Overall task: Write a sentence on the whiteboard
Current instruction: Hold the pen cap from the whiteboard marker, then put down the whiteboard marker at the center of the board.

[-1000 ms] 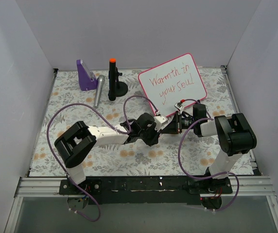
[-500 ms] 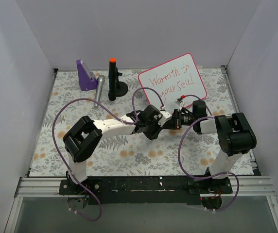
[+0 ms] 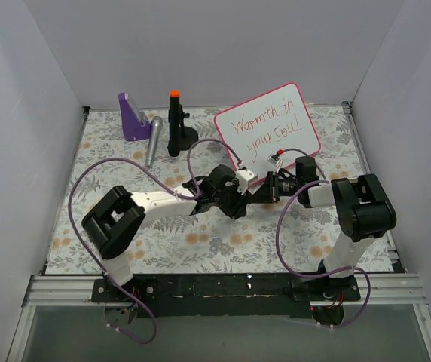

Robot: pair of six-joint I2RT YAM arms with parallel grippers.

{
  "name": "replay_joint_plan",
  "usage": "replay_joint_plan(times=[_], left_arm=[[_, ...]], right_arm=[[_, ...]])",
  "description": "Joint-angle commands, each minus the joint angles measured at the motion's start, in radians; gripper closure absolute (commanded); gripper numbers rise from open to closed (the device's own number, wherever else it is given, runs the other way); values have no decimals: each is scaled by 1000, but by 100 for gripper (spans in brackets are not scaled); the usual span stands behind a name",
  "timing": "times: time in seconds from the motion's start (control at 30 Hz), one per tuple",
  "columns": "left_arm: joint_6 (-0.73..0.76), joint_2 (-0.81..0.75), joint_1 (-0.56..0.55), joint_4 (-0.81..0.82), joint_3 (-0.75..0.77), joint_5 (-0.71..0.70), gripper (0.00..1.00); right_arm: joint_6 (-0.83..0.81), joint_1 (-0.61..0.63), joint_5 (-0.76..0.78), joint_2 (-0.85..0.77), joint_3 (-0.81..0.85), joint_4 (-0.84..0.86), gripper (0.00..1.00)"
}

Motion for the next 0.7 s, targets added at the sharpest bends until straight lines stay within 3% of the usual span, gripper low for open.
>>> replay_joint_plan(times=[0.0,0.1,0.2,0.23,0.3,0.33,0.4,0.43,0.47,0.67], left_arm=[[-111,-283,-3,330,-148,22,50],[-162,-386,-3,313,-243,-3,37],[-215,-533,4,240,-315,-81,9],[-237,-599,14,212,-335,-148,2],[-287,-668,42,134,-345,-167,2],[-304,-699,77,105,-351,-170,2],[-344,-797,102,53,-369,-178,2],[-353,-829,109,34,-375,-196,2],[-366,-878,112,1,-383,-225,2],[-392,-997,119,-72,-403,-276,2]], right_arm=[[-66,-34,-38,-14,-30,-125,99],[-118,-47,-16,-27,-31,-173,99],[-189,-51,20,-43,-37,-244,97],[-198,-53,33,-50,-39,-251,92],[-250,-56,54,-65,-33,-300,85],[-285,-56,67,-69,-25,-332,74],[-365,-57,115,-74,22,-492,63],[-482,-57,128,-73,42,-562,51],[-525,-57,143,-74,56,-683,44],[-723,-143,340,-164,160,-903,24]])
